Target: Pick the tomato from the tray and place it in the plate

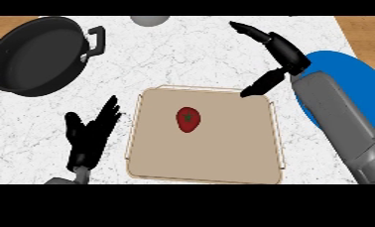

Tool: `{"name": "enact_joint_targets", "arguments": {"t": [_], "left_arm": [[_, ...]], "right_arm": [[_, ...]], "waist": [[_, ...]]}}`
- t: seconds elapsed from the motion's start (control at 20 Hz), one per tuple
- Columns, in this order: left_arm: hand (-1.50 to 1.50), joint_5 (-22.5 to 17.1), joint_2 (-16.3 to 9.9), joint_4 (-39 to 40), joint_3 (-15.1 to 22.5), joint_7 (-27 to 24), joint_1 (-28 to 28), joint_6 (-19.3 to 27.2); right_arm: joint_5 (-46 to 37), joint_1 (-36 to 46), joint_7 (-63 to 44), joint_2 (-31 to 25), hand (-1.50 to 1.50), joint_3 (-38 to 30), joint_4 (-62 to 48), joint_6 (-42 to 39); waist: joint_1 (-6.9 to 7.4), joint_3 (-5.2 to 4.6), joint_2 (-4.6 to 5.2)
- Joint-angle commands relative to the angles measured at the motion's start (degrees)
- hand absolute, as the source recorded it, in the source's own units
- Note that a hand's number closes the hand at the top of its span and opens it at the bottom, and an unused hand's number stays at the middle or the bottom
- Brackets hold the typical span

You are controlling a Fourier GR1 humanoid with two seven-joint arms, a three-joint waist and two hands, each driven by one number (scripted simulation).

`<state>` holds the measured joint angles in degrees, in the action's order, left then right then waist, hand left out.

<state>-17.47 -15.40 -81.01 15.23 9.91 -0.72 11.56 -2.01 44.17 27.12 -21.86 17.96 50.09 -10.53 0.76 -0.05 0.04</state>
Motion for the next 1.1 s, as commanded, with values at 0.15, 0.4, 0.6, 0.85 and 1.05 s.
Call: {"name": "enact_joint_targets", "arguments": {"t": [0.15,0.4,0.6,0.85,1.05], "left_arm": [[0.0,0.3,1.2,1.8,-1.3,-2.2,0.6,-0.2],[0.0,2.3,2.5,-0.1,-0.2,1.1,-0.7,1.3],[0.0,1.5,0.6,-0.6,-3.2,-0.4,1.7,-1.5],[0.0,3.2,3.9,2.7,-2.5,0.1,-1.4,-1.4],[0.0,3.8,2.8,-0.8,-4.0,3.9,-1.3,-1.7]], "right_arm": [[-8.2,1.6,-14.9,1.3,-1.5,8.4,9.5,-2.3],[-12.0,-4.0,-24.3,4.7,-1.5,11.6,20.5,-1.2],[-18.0,-6.1,-27.0,7.6,-1.5,12.4,20.4,0.2],[-22.3,-6.4,-30.2,10.5,-1.5,12.8,18.1,-2.4],[-24.9,-8.6,-27.4,12.7,-1.5,12.1,15.9,-4.3]], "waist": [[-1.07,-0.03,-0.42],[-1.49,0.03,-0.46],[-0.66,0.04,-0.16],[-0.73,0.03,-0.05],[-0.5,0.05,-0.03]]}}
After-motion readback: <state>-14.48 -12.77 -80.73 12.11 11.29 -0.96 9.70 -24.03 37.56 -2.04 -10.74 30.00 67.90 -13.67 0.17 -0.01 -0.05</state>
